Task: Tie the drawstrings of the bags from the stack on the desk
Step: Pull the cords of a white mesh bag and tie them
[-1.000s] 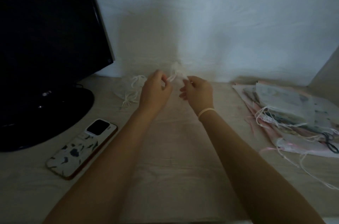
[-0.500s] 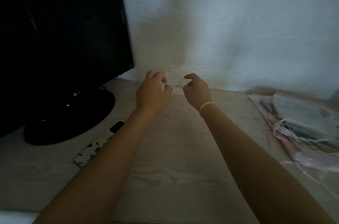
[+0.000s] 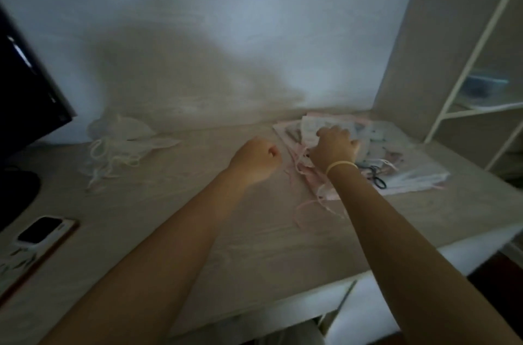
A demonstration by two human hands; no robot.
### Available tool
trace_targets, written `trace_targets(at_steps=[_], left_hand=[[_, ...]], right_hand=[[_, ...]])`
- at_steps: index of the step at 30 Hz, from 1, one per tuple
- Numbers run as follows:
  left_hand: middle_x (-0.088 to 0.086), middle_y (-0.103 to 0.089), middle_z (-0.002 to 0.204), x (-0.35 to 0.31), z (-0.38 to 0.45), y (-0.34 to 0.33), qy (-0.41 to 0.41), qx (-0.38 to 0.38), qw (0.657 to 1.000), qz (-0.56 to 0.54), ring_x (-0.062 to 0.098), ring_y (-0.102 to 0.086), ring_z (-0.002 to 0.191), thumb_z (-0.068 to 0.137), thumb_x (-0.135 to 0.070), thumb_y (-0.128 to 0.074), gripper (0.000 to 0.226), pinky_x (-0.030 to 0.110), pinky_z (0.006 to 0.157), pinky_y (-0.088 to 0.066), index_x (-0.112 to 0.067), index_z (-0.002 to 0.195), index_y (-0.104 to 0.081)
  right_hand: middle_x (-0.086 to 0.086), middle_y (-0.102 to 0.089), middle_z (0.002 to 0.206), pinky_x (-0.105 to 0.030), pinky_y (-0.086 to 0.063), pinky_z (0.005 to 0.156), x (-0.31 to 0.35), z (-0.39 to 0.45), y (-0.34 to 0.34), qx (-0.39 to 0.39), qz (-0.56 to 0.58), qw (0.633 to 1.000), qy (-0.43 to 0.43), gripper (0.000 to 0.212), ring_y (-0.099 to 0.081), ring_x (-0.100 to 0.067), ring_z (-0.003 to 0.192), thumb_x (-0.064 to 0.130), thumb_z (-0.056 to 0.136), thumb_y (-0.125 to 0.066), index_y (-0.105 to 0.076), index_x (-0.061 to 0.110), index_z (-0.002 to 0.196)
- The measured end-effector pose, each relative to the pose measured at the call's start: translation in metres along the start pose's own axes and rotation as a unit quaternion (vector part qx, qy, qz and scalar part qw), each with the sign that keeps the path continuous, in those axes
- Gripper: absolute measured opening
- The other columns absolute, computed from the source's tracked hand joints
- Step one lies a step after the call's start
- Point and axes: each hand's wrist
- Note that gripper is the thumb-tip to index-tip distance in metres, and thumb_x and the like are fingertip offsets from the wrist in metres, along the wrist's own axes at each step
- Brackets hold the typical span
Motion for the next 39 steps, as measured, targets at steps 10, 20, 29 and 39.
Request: trace_targets(at_steps=[10,20,29,39], left_hand=[[0.008,-0.069,0.088,-0.007,0.012,-0.026,0.053,0.002,0.996,-0.073,0.024,-0.064,0.083,0.086,-0.018,-0.056,0.019,0.035,0.073,-0.05,-0.006,0.089,-0.071],[0.01,-0.067,0.094,0.047,0.009,0.003,0.199,-0.122,0.944,-0.234,0.027,-0.062,0.087,0.091,-0.042,-0.053,0.03,0.035,0.078,-0.048,-0.015,0.085,-0.063],[0.012,-0.066,0.065,0.135,-0.033,0.032,0.305,-0.2,0.8,-0.476,0.026,-0.065,0.054,0.088,-0.008,-0.052,0.016,0.035,0.059,-0.058,0.0,0.081,-0.064],[-0.008,-0.03,0.042,0.155,-0.047,0.038,0.216,-0.131,0.765,-0.592,0.003,-0.022,0.03,0.1,-0.017,-0.046,0.02,0.013,0.031,-0.014,-0.009,0.086,-0.057]], right_hand=[[-0.013,-0.053,0.117,-0.043,-0.04,0.093,-0.027,0.002,-0.026,-0.023,-0.013,0.999,0.028,0.026,-0.049,-0.032,0.112,0.01,0.089,-0.048,-0.059,0.007,0.113],[-0.013,-0.062,0.098,-0.034,-0.047,0.081,0.066,-0.015,-0.037,-0.042,0.254,0.954,0.152,0.016,-0.059,-0.031,0.092,0.01,0.088,-0.055,-0.069,0.011,0.095],[-0.013,-0.066,0.089,-0.028,-0.044,0.08,0.163,-0.04,-0.07,0.018,0.302,0.927,0.223,0.016,-0.06,-0.028,0.088,0.009,0.078,-0.064,-0.072,0.011,0.092],[-0.005,-0.067,0.101,-0.03,-0.045,0.089,0.144,-0.035,-0.075,0.024,0.365,0.921,0.134,0.042,-0.059,-0.023,0.1,0.013,0.079,-0.068,-0.053,0.012,0.119]])
Point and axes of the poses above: each hand's wrist, its own z-axis towards the middle knuckle, its own y-axis out of the back of the hand, x = y × z
